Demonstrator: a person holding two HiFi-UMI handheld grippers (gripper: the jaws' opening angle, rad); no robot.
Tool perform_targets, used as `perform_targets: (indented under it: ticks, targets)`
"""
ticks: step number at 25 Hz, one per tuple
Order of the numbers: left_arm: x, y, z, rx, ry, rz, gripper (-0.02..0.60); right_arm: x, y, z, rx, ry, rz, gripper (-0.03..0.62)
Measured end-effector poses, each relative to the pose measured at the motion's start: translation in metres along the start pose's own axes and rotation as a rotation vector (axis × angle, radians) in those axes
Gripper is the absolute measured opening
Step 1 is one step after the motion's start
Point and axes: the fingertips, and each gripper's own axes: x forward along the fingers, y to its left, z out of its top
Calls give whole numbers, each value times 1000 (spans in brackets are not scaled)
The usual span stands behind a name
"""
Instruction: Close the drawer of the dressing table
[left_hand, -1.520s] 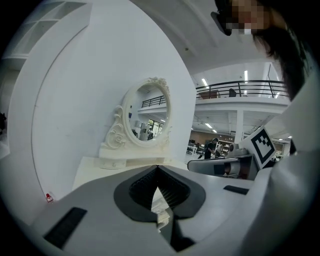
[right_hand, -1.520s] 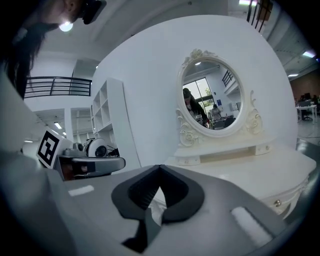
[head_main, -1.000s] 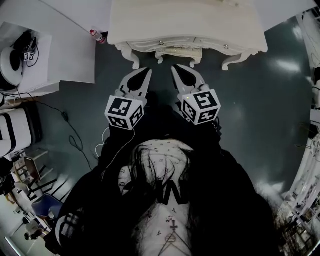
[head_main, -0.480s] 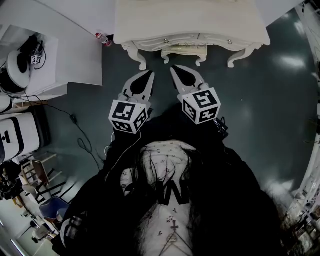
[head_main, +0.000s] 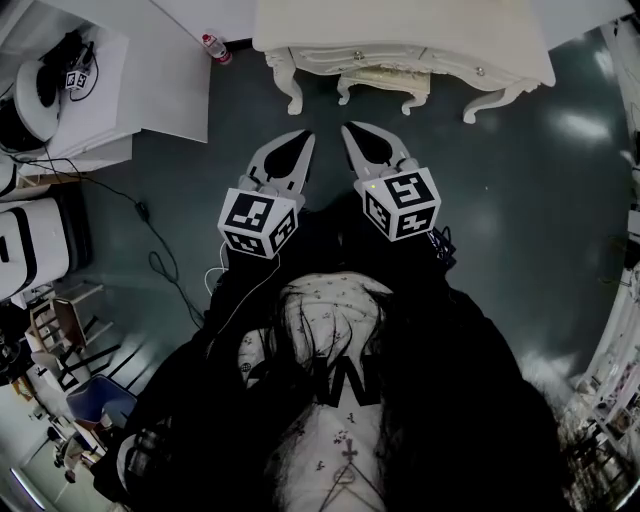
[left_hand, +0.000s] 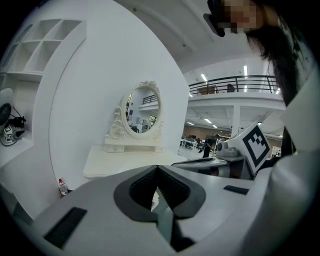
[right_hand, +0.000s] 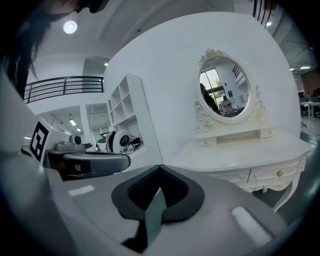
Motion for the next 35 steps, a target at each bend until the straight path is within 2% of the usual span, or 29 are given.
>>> perform_targets:
  ticks: [17,35]
  targets:
    - [-70,-4,-10,25,-44,-80,0,-22,78,-16,-52,-14,-48,8]
    - [-93,4,-17,12,-67,-67,0,-18,104,-25,-94,9,-20,9]
